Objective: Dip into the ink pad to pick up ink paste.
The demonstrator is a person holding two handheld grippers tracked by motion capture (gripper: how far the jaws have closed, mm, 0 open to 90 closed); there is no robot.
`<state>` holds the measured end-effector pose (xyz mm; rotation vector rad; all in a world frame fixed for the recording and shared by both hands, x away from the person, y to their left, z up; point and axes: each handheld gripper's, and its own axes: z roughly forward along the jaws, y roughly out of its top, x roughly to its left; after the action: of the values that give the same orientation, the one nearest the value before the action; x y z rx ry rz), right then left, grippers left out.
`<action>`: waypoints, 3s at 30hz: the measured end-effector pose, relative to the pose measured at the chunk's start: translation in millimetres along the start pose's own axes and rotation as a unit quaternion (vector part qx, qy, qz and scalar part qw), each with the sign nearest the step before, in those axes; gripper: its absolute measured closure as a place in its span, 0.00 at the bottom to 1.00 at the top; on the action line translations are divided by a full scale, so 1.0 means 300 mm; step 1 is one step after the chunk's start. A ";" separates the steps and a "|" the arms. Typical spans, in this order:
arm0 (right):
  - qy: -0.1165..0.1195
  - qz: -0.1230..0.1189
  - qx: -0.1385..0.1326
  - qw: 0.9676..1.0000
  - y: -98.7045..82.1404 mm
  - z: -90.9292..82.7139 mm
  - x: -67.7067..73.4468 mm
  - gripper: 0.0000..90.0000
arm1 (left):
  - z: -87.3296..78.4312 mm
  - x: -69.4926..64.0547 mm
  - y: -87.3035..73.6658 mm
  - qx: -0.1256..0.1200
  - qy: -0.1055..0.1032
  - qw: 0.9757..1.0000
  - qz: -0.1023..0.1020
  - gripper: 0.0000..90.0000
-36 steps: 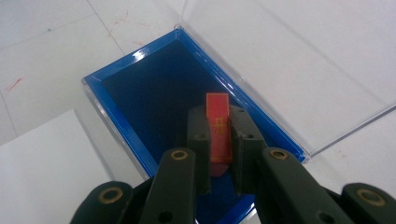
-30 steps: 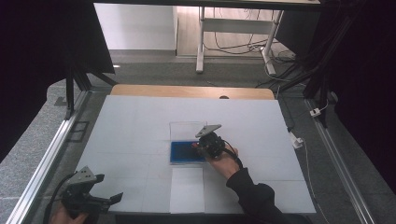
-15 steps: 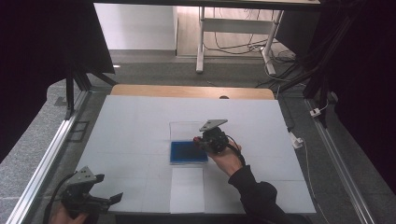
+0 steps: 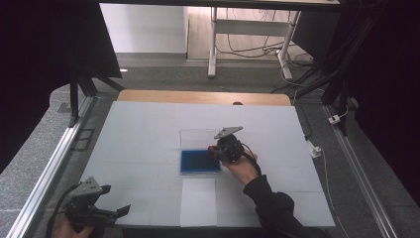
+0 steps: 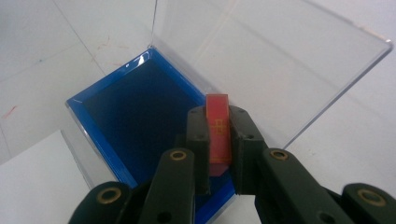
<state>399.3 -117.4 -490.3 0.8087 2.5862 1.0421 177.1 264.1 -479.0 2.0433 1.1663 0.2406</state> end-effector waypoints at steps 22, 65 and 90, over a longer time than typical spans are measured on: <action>-0.041 -0.038 0.032 0.998 0.012 0.028 0.058 0.89 | 0.004 -0.002 0.002 0.006 0.002 1.000 0.000 0.02; 0.007 0.004 0.001 1.000 0.003 0.006 0.016 0.88 | 0.001 0.004 0.000 0.000 -0.004 1.000 -0.004 0.02; 0.051 -0.014 -0.027 0.998 -0.007 -0.143 0.083 0.88 | 0.000 0.005 0.000 -0.001 -0.006 1.000 -0.007 0.02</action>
<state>360.6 -128.5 -461.2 0.7210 2.6324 1.1699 178.0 265.3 -479.3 2.0319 1.1722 0.2233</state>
